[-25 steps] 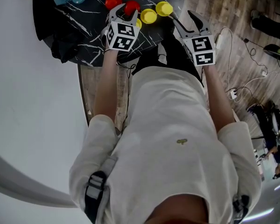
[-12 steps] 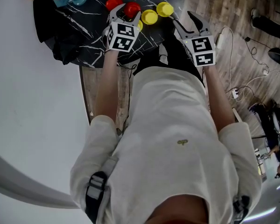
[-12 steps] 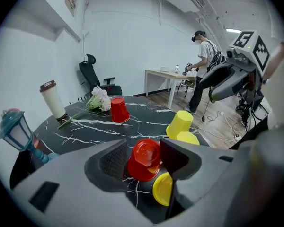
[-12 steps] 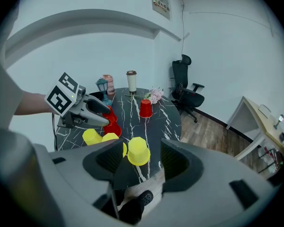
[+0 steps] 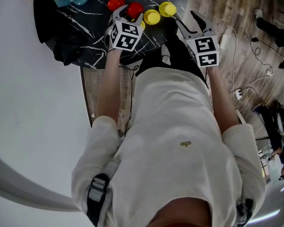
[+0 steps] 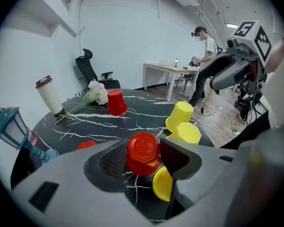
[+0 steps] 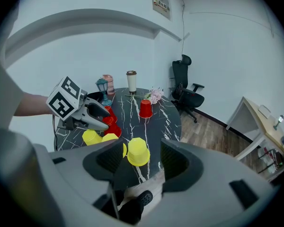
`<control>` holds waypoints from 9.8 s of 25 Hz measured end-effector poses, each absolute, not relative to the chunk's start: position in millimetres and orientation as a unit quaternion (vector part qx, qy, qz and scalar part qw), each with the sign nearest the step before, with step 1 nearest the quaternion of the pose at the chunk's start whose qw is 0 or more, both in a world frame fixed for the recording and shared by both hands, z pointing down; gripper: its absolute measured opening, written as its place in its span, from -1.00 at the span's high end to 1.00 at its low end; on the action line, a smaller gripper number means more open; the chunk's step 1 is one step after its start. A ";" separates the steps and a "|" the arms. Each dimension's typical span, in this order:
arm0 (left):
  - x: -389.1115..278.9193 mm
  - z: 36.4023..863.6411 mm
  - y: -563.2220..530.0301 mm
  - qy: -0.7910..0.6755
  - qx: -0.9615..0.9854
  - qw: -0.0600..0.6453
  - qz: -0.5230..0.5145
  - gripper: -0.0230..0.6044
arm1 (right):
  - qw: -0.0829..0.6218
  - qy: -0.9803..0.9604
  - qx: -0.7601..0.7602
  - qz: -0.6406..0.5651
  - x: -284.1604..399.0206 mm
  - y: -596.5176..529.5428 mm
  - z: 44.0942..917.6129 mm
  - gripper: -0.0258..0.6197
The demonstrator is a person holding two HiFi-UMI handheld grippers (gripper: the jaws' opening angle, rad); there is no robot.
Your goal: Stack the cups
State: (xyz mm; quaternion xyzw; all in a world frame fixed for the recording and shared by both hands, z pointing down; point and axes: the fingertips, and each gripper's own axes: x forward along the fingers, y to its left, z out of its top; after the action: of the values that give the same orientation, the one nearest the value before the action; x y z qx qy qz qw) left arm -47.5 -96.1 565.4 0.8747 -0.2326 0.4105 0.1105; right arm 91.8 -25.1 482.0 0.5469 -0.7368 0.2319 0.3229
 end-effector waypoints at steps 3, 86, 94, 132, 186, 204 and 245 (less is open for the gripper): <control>-48.5 567.9 -97.3 -0.233 0.873 0.114 0.412 0.25 | 0.323 -0.736 0.548 0.232 92.1 -24.3 481.5 0.14; -40.2 434.0 -33.2 -0.112 0.952 0.170 0.230 0.10 | 0.328 -0.766 0.522 0.182 79.5 -72.8 465.2 0.15; -53.6 423.6 -53.3 -0.182 0.944 0.190 0.198 0.10 | 0.346 -0.795 0.475 0.148 70.8 -128.5 464.0 0.15; -79.2 433.7 -98.7 -0.366 0.878 0.252 0.176 0.10 | 0.432 -0.801 0.371 0.184 30.6 -263.8 567.5 0.17; -68.2 424.6 -83.3 -0.221 0.938 0.180 0.200 0.10 | 0.356 -0.809 0.439 0.163 52.9 -125.1 447.2 0.25; -63.4 429.7 -84.7 -0.211 0.939 0.185 0.199 0.10 | 0.345 -0.802 0.449 0.189 47.7 -72.3 460.1 0.25; -62.0 428.8 -86.6 -0.234 0.933 0.195 0.189 0.10 | 0.395 -0.807 0.405 0.167 28.8 -38.8 490.3 0.24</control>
State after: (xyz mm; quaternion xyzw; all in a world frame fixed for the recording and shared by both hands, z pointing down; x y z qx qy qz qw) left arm -62.0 -86.6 428.8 0.9335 -0.2337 0.1895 0.1952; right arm 28.8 -38.8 490.3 0.4053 -0.8074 0.1675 0.3947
